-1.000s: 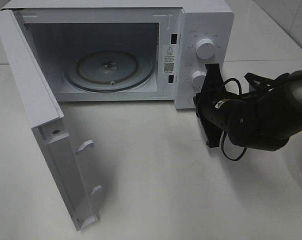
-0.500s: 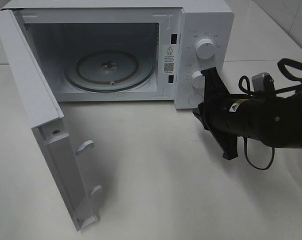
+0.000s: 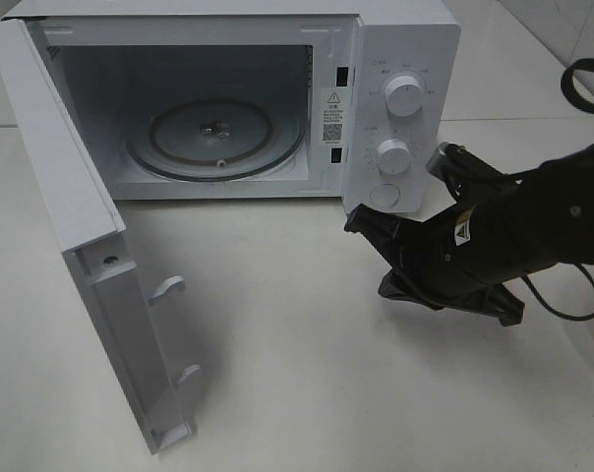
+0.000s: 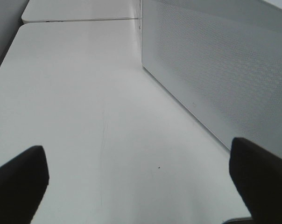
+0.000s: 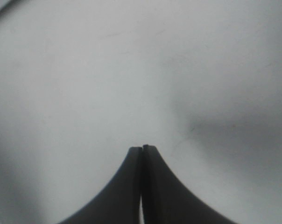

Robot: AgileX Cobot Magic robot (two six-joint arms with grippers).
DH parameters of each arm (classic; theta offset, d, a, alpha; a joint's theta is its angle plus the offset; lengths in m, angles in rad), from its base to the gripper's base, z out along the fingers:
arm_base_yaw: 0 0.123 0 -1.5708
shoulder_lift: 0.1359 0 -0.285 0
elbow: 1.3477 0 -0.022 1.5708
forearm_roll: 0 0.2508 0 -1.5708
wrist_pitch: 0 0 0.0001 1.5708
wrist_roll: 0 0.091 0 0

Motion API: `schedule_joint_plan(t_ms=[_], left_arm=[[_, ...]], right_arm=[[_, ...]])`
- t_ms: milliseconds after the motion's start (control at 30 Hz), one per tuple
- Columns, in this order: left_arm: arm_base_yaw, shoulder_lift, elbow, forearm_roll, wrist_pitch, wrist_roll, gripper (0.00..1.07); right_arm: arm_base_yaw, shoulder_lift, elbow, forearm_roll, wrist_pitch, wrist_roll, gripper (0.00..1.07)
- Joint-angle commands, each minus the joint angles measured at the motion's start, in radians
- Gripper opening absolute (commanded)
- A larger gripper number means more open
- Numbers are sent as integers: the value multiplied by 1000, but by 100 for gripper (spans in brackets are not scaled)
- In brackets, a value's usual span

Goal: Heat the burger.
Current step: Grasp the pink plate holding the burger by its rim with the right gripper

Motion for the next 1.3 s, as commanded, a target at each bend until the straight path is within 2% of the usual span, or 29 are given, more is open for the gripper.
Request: schedule_joint_plan(t_ms=[33,233,467,633,700,733,767,800,833,867,900,933,967,1000,1033,1067,1100,1133,1267,1300], left_arm=[[-5,-25,4,-3,-14,-3,100],[-5,-25,4,-3,-14,-3,100],[-5,-25,4,-3,-14,-3,100],[-5,-25,4,-3,-14,-3,100],[-5,-25,4,-3,-14,-3,100],[-5,-25,4,-3,-14,-3,100],[-5,-25,4,-3,-14,-3,100],[-5,-25,4,-3,-14,-3,100],[-5,-25,4,-3,-14,-3,100],[-5,-25,4,-3,-14,-3,100],[-5,-25,4,-3,-14,-3,100],[-5,-25,4,-3,-14,-3,100],[-5,-25,4,-3,-14,-3,100],[-5,-25,4,-3,-14,-3,100],[-5,-25,4,-3,-14,-3,100],[-5,-25,4,-3,-14,-3,100],[-5,-25,4,-3,-14,-3,100],[-5,-25,4,-3,-14,-3,100],[-5,-25,4,-3,-14,-3,100],[-5,-25,4,-3,-14,-3,100]], right_arm=[[0,-20,-36,-35,135,-133,3],[0,-46,-107,-27,424,-499,6],[0,-85,-128,-35,566,-657,8],[-20,-132,-128,-29,654,-739,17],[-67,-176,-128,-35,688,-749,27],[-67,-176,-128,-35,688,-749,27],[-97,-208,-128,-35,697,-779,36],[-97,-208,-128,-35,697,-779,36],[-124,-241,-128,-55,714,-790,49],[-134,-256,-128,-68,719,-790,56],[-134,-256,-128,-68,719,-790,56],[-159,-279,-128,-96,724,-790,70],[-172,-292,-128,-110,726,-790,77],[-172,-292,-128,-110,726,-790,77],[-194,-309,-128,-134,732,-790,89],[-206,-317,-128,-144,739,-790,93],[-206,-317,-128,-144,739,-790,93],[-226,-321,-128,-166,759,-789,98],[-262,-319,-128,-192,788,-785,97],[-296,-319,-128,-203,796,-781,97]])
